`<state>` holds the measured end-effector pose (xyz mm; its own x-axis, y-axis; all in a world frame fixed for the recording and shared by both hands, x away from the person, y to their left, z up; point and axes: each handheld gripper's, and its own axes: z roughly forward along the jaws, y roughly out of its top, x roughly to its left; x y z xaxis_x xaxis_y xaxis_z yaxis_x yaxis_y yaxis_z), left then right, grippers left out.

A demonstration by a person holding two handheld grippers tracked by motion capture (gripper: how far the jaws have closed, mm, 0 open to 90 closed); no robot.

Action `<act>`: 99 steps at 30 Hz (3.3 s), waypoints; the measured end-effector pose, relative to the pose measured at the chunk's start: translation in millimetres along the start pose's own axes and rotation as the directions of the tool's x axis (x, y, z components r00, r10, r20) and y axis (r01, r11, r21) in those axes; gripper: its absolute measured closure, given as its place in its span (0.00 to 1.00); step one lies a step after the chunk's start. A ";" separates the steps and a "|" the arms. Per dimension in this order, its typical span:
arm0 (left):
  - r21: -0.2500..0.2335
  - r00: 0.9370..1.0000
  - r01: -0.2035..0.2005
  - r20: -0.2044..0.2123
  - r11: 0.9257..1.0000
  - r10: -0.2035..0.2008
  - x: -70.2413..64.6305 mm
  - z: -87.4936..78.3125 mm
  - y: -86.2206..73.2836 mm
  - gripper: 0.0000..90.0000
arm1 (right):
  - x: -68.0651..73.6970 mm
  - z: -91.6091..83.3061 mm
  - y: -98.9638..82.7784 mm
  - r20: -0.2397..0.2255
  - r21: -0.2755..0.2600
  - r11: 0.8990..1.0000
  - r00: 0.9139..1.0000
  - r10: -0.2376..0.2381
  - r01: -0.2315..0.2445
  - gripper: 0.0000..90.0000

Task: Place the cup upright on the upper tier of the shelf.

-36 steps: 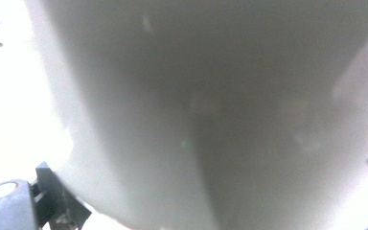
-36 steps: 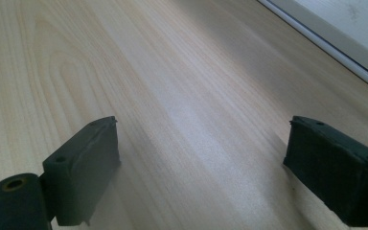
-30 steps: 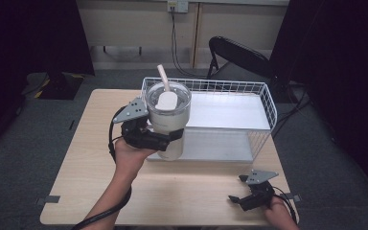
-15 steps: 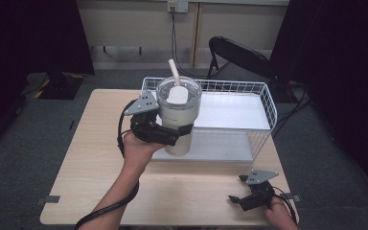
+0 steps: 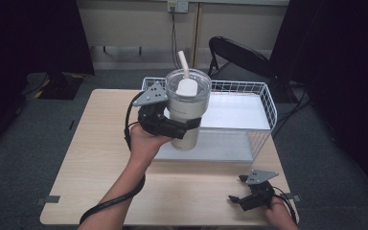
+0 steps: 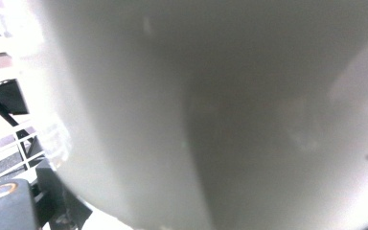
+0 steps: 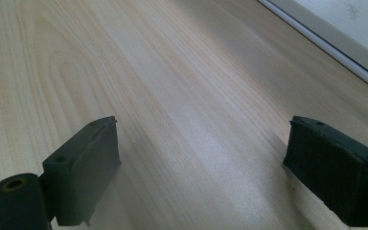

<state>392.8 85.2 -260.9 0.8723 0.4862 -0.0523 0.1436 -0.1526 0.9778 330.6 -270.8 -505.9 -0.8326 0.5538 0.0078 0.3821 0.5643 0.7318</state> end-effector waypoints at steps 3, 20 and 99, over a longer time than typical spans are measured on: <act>0.004 1.000 0.007 0.001 1.000 -0.007 0.3 2.1 1.8 0.08 | 0.0 0.0 0.0 0.000 0.000 1.000 1.000 0.000 0.000 0.12; -0.005 1.000 -0.006 0.017 1.000 0.006 1.5 18.7 30.2 0.08 | 0.0 0.0 0.1 0.000 0.000 1.000 1.000 0.000 0.000 0.12; -0.005 0.991 -0.016 -0.133 1.000 0.015 52.3 79.7 56.1 0.08 | 0.0 0.0 0.1 -0.001 0.000 1.000 1.000 0.000 0.000 0.12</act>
<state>483.7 33.5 -224.9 0.8045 0.5939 -0.0097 0.1272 -0.1563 0.9795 330.6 -270.8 -505.8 -0.8329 0.5534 0.0089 0.3827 0.5643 0.7315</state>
